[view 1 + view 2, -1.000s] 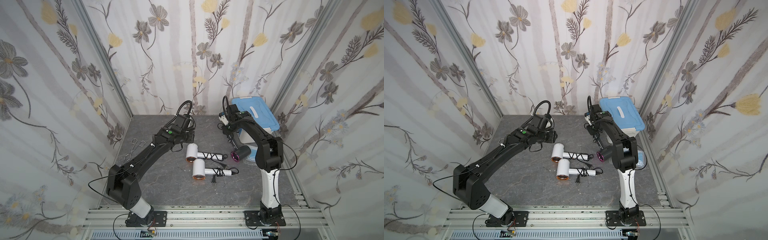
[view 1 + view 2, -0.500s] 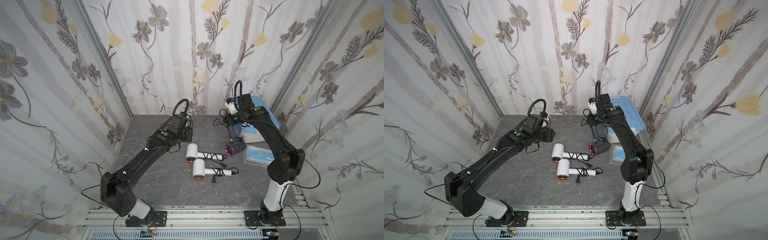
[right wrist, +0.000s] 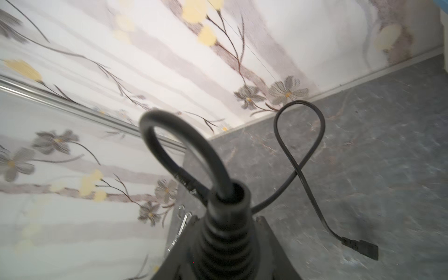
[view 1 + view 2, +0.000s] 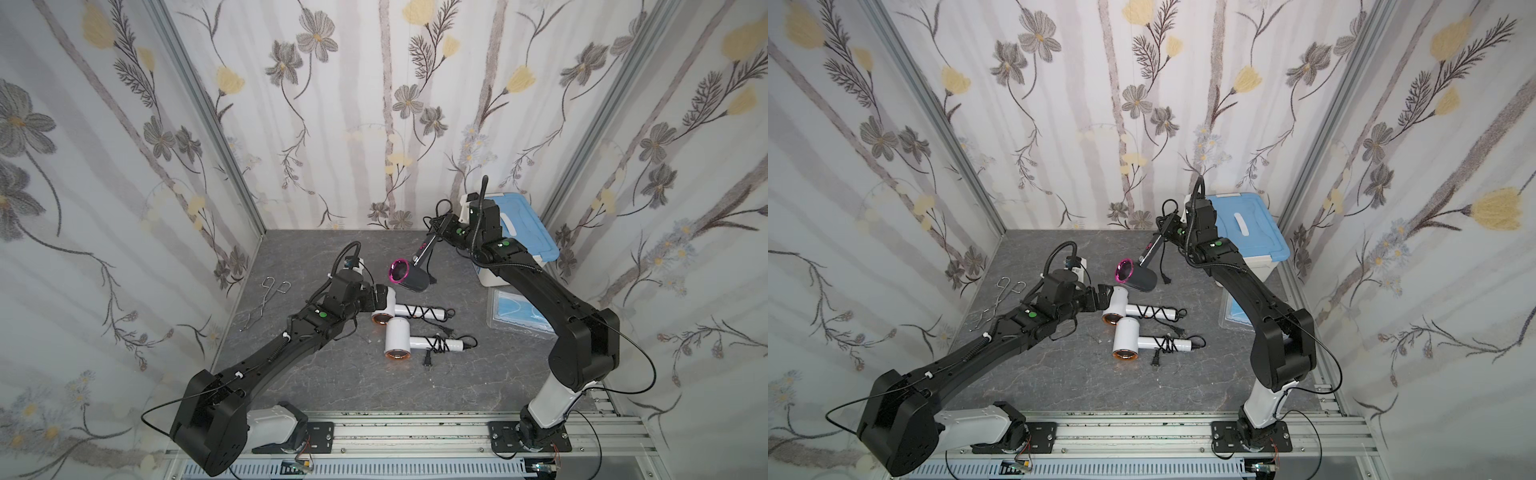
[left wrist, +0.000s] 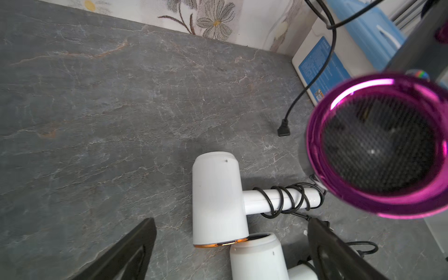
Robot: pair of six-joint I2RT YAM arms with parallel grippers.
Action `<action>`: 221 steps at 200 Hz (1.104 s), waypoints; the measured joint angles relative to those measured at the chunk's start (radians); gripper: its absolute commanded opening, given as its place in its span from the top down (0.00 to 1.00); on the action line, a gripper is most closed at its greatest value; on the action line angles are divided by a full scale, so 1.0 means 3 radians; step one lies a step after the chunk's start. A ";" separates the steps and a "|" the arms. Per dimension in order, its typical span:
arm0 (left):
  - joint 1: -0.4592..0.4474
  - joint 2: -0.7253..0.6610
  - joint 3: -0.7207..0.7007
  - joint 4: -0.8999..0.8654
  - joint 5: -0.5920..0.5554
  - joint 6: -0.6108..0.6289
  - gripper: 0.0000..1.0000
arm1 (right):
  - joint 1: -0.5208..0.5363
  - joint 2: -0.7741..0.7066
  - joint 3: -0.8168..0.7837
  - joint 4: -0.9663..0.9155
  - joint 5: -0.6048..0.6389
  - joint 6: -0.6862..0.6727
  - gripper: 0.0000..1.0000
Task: Wrap the cord around the hair dryer
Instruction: Pick up the hair dryer from the center of the board.
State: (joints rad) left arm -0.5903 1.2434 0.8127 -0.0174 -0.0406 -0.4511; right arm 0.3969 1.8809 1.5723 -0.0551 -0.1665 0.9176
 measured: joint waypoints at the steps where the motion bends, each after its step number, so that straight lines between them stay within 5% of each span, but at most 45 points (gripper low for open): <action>1: -0.0008 -0.0005 -0.0015 0.0034 0.0001 -0.0013 0.00 | 0.0011 -0.0001 -0.0001 0.0038 0.0022 0.0027 1.00; 69: -0.0167 0.0079 -0.0106 0.0940 -0.0085 -0.0253 0.00 | 0.0285 -0.0014 -0.0023 0.0764 0.0768 0.0735 1.00; 221: -0.0272 0.1291 0.0345 0.2608 -0.1096 0.0446 0.00 | 0.0322 -0.0160 -0.0528 0.1116 0.0656 0.1063 1.00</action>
State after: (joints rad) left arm -0.6720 1.6306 0.9161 0.7650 -0.3695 -0.3172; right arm 0.4934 1.8328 1.4139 0.2798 0.0303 1.2366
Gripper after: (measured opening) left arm 0.997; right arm 0.354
